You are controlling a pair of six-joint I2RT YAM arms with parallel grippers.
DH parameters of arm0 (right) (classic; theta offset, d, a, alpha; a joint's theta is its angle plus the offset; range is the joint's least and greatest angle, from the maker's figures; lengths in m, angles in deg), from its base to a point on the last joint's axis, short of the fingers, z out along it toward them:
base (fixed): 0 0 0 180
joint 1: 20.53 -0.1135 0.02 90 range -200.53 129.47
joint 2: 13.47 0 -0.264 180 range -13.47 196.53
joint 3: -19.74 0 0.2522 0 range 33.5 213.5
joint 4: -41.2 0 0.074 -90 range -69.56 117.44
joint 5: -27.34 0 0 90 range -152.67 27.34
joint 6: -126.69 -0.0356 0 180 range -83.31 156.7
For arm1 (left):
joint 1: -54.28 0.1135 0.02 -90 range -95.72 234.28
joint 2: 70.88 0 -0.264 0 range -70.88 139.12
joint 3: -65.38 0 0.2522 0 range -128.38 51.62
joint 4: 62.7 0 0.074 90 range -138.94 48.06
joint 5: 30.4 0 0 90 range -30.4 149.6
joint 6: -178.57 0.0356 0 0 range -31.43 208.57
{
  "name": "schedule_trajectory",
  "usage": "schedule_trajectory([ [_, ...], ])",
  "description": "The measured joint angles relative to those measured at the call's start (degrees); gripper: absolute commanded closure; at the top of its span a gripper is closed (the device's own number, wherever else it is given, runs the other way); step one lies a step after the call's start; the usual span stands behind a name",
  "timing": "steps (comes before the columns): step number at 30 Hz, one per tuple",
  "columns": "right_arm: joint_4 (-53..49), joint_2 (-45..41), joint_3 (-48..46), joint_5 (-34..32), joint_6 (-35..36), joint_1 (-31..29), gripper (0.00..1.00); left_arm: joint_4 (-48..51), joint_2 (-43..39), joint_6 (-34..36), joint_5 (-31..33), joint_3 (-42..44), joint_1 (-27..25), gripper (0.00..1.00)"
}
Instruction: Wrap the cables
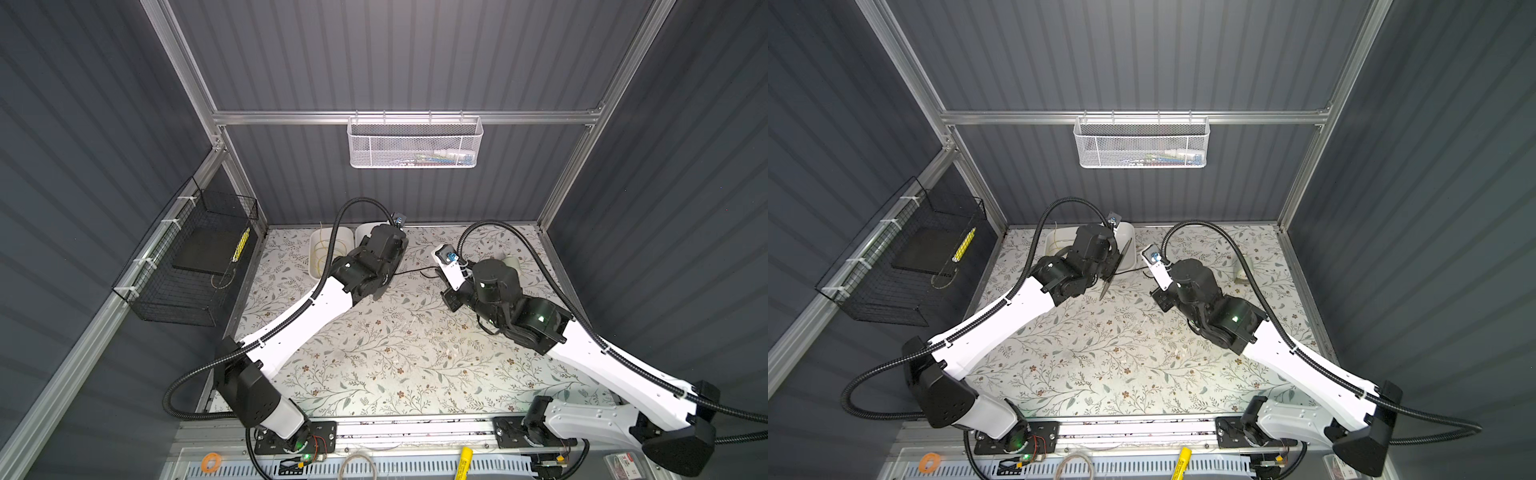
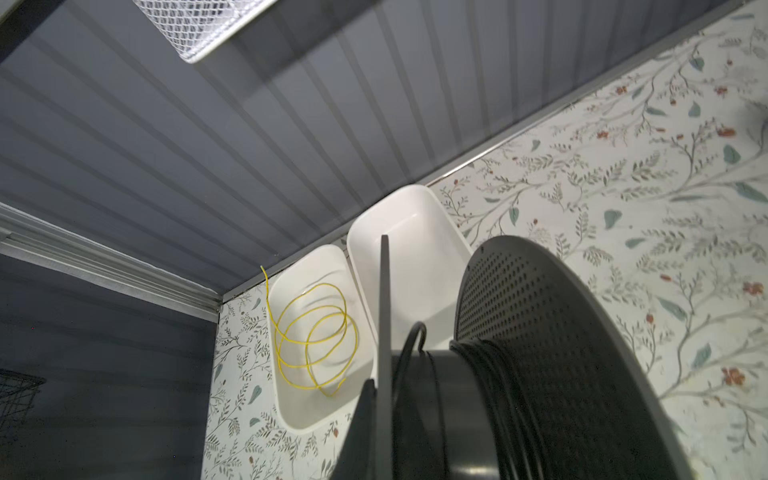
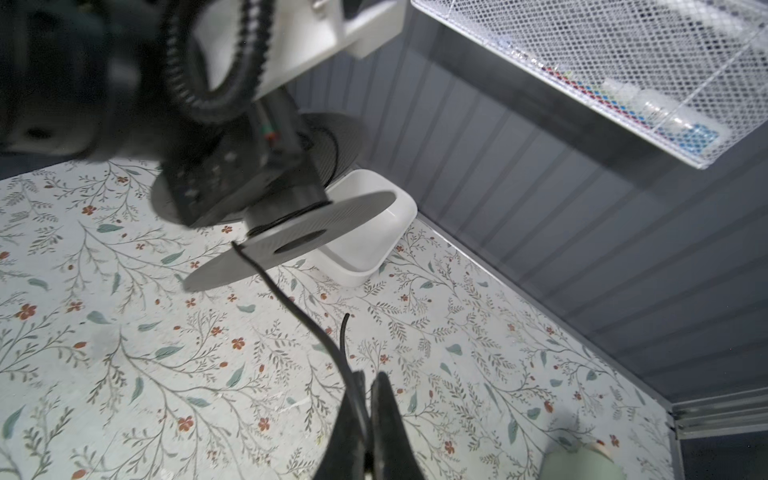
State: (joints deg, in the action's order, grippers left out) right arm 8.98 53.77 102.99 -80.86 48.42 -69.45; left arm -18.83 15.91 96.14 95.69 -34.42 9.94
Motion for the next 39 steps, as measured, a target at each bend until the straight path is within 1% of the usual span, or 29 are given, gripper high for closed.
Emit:
schedule_trajectory([
  [7, 0.85, 7.32, 4.61, 5.31, 3.39, 6.95, 1.00, 6.16, -7.04, 0.98, -6.62, 3.93, -1.92, 1.00],
  [10, 2.01, 11.21, 5.81, 9.09, 3.32, 10.91, 1.00, 6.95, -9.70, 1.03, -10.05, 3.96, -2.14, 1.00],
  [15, 4.35, 16.92, 6.03, 18.58, 0.66, 15.54, 0.98, 7.15, -13.90, 1.01, -15.17, 3.96, -2.12, 1.00],
  [21, 8.92, 19.89, 4.63, 28.81, -4.24, 17.53, 0.91, 9.35, -15.52, 0.79, -17.99, 3.69, -1.95, 1.00],
  [25, 12.55, 20.55, 1.84, 33.86, -7.34, 19.17, 0.87, 12.50, -16.09, 0.44, -19.93, 2.56, -1.64, 1.00],
  [29, 16.35, 21.42, -1.53, 36.94, -9.92, 21.07, 0.86, 15.89, -17.70, -0.35, -23.39, 0.42, -1.66, 1.00],
  [32, 18.97, 22.21, -3.93, 39.76, -11.67, 21.40, 0.88, 16.94, -18.86, -0.92, -25.14, -1.53, -1.64, 1.00],
  [33, 19.69, 22.53, -4.39, 40.65, -12.22, 21.40, 0.89, 17.29, -19.08, -1.01, -25.46, -2.19, -1.64, 1.00],
  [38, 23.19, 22.91, -6.60, 43.06, -14.40, 21.51, 0.89, 18.64, -19.17, -1.33, -25.86, -4.15, -1.64, 1.00],
  [39, 23.74, 22.91, -7.10, 43.50, -14.78, 21.53, 0.91, 18.84, -19.17, -1.42, -25.86, -4.33, -1.64, 1.00],
])
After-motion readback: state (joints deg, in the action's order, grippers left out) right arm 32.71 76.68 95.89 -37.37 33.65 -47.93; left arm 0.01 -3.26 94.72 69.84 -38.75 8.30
